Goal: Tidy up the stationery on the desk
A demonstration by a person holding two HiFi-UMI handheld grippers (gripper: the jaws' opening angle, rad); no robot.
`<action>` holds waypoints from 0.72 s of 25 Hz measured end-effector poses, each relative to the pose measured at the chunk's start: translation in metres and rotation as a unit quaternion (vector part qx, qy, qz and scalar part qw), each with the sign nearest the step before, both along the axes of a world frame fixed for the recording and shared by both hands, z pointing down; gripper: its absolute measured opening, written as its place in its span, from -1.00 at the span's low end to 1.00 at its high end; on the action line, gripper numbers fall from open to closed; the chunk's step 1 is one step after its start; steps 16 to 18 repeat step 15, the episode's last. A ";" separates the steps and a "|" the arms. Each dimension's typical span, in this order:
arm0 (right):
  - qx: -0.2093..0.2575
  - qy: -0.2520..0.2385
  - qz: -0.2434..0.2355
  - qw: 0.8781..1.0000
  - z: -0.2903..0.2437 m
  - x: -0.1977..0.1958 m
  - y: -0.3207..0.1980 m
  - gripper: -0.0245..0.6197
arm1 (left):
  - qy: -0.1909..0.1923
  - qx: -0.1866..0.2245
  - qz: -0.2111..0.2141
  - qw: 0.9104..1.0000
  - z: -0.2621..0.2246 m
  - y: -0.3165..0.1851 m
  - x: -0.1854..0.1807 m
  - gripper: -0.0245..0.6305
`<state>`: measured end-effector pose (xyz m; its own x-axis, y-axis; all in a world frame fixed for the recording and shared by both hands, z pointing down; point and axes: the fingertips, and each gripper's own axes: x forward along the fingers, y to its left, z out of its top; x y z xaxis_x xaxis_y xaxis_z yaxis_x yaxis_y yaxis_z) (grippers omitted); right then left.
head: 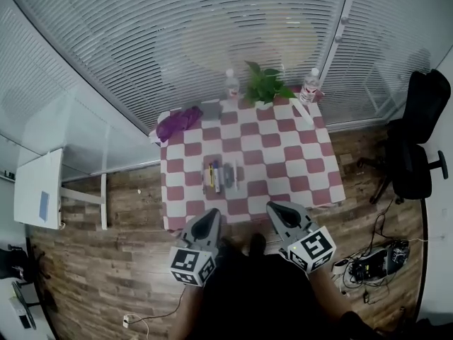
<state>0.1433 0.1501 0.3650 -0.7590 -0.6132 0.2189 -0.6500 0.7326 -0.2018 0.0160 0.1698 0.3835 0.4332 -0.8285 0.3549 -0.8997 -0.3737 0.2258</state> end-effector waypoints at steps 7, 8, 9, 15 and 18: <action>0.004 0.002 -0.021 1.000 0.002 -0.010 0.013 -0.86 | 0.004 -0.005 -0.002 1.000 0.003 0.008 0.000 -0.81; 0.005 0.003 -0.025 1.000 0.001 -0.012 0.014 -0.86 | 0.003 -0.005 -0.003 1.000 0.003 0.009 -0.001 -0.81; 0.005 0.003 -0.027 1.000 0.001 -0.014 0.015 -0.86 | 0.002 -0.005 -0.004 1.000 0.003 0.010 -0.003 -0.81; -0.001 0.005 -0.025 1.000 0.008 -0.009 0.015 -0.86 | 0.009 -0.011 -0.018 1.000 0.010 0.016 -0.005 -0.81; -0.001 0.005 -0.025 1.000 0.008 -0.009 0.015 -0.86 | 0.009 -0.011 -0.018 1.000 0.010 0.016 -0.005 -0.81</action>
